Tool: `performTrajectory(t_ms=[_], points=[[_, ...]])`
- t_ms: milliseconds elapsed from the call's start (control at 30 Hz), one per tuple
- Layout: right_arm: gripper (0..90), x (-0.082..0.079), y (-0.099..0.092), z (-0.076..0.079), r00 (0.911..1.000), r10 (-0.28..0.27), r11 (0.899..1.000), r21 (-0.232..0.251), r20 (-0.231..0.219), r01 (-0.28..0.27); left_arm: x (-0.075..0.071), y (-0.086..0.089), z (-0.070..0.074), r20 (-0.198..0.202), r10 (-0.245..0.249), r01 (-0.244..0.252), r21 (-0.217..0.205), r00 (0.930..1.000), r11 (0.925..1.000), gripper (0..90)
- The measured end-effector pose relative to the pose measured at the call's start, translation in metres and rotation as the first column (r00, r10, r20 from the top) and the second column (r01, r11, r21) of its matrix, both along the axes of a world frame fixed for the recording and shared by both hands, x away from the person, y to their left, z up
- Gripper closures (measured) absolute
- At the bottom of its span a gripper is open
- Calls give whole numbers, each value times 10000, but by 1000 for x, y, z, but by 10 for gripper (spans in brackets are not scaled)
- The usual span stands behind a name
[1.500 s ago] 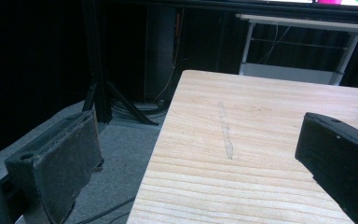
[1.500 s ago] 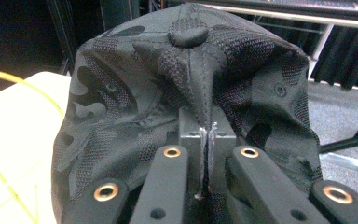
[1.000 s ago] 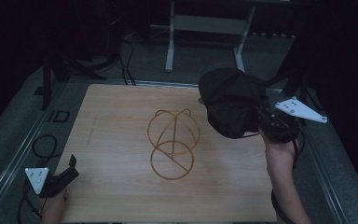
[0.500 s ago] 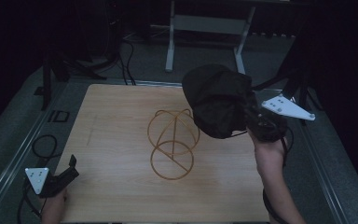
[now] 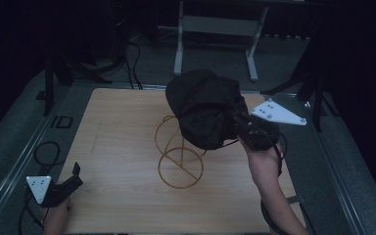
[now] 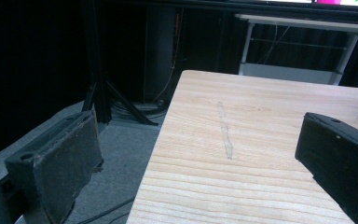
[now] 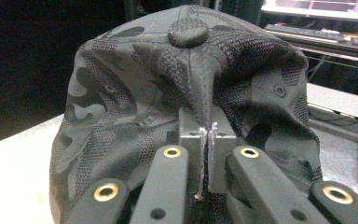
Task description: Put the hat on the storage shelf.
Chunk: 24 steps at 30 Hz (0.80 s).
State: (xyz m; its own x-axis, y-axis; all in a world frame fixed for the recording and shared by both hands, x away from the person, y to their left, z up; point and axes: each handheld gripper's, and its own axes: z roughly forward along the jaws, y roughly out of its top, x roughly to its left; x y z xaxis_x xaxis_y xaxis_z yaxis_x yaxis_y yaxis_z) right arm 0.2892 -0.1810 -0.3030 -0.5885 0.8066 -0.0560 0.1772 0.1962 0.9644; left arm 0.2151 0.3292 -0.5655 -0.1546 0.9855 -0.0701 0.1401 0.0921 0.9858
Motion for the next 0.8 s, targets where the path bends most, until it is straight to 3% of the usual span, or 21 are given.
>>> performTrajectory(t_ms=[467,800], points=[[877,-4,39,-8,9956,915,9958,3,-212,-915,0,0,0,28,-17,17,-43,10000,10000,6],[877,-3,46,-25,9925,1073,9942,-36,-584,-1077,0,0,0,15,-7,7,-21,10000,10000,6]])
